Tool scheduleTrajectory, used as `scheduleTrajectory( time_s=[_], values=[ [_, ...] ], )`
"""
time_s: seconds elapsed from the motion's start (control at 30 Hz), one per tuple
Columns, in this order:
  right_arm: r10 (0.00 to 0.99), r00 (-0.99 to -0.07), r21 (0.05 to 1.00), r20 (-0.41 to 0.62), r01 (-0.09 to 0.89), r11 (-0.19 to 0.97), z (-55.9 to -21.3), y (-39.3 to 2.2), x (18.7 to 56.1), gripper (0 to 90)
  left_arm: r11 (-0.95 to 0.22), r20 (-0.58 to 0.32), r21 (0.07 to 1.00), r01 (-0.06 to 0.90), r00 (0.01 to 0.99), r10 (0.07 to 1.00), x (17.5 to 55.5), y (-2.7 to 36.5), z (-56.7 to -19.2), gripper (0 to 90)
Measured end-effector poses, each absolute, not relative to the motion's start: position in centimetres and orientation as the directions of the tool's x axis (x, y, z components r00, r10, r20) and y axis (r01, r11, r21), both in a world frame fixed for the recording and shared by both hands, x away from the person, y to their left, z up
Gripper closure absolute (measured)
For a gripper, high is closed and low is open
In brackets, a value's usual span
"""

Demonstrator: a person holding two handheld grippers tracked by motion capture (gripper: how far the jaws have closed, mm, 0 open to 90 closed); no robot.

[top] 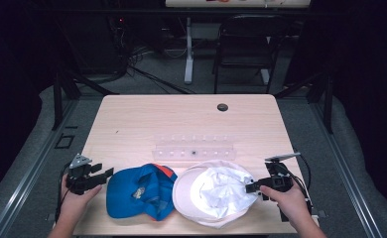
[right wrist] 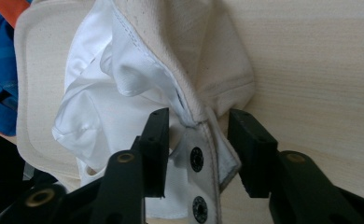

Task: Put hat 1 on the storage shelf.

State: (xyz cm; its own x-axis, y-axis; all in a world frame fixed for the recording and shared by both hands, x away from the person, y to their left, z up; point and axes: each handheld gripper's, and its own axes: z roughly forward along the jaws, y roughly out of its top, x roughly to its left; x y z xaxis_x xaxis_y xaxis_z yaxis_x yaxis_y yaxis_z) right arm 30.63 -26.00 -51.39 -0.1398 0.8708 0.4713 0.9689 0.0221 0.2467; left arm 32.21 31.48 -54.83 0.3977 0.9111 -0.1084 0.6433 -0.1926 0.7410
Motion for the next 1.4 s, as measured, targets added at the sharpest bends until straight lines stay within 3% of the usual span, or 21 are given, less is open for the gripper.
scheduleTrajectory(
  time_s=[0.27,0.67,0.8,0.97,1.2,1.4],
  values=[
    [0.878,-0.163,0.270,0.450,0.962,0.040,-50.6,-25.3,30.5,78.2,-0.187,-0.109,0.743,0.643,0.392,0.914,32.3,31.6,-54.9,44.9],
    [0.885,-0.202,0.282,0.420,0.956,0.084,-46.1,-26.0,29.8,79.5,-0.185,-0.106,0.746,0.639,0.389,0.915,32.2,31.7,-54.9,45.3],
    [0.884,-0.174,0.271,0.433,0.961,0.056,-44.8,-27.2,29.2,79.8,-0.177,-0.113,0.745,0.643,0.384,0.916,32.3,31.8,-54.9,45.5],
    [0.830,-0.134,0.244,0.541,0.970,-0.002,-44.5,-27.9,28.9,80.0,-0.187,-0.109,0.740,0.645,0.390,0.914,32.1,31.7,-54.7,46.0],
    [0.639,-0.114,0.215,0.761,0.973,-0.082,-43.4,-27.6,29.1,80.2,-0.185,-0.109,0.744,0.642,0.390,0.914,32.2,31.7,-54.9,46.3],
    [0.524,-0.131,0.208,0.842,0.974,-0.091,-42.6,-26.1,29.5,80.1,-0.181,-0.111,0.747,0.640,0.389,0.914,32.2,31.7,-54.8,46.3]
  ],
)
